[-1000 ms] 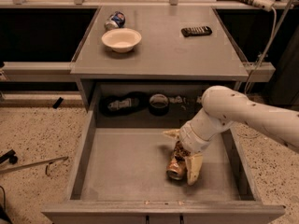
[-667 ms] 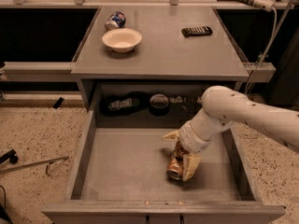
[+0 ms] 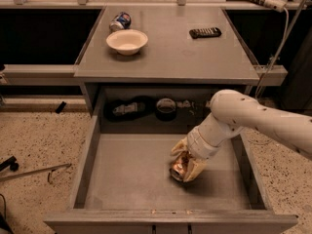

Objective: Pick orange can from top drawer and place on counter

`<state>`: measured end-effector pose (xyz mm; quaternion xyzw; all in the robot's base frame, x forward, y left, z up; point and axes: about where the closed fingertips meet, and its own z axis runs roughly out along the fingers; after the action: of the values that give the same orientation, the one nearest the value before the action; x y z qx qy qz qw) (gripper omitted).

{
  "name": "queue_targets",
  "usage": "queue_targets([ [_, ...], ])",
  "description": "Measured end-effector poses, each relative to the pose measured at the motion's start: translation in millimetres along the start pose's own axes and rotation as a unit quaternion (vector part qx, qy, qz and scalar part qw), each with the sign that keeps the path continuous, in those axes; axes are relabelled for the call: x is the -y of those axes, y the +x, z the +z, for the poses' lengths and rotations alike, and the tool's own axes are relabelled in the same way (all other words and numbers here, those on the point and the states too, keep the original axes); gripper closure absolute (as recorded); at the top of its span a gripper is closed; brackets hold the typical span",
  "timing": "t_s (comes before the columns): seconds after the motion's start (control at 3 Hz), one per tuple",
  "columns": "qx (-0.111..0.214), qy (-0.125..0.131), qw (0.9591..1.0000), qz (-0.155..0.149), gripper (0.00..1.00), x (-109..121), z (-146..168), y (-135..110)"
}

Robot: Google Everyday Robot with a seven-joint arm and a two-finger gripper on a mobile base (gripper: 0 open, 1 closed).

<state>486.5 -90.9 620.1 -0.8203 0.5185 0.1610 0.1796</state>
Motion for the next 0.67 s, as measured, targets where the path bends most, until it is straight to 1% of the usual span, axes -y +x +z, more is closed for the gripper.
queue_targets([
  [0.33,0.027,0.023,0.9992,0.017,0.89,-1.4,-15.0,-3.3],
  [0.67,0.05,0.075,0.9957,0.019,1.0,-2.6,-66.4,-19.3],
])
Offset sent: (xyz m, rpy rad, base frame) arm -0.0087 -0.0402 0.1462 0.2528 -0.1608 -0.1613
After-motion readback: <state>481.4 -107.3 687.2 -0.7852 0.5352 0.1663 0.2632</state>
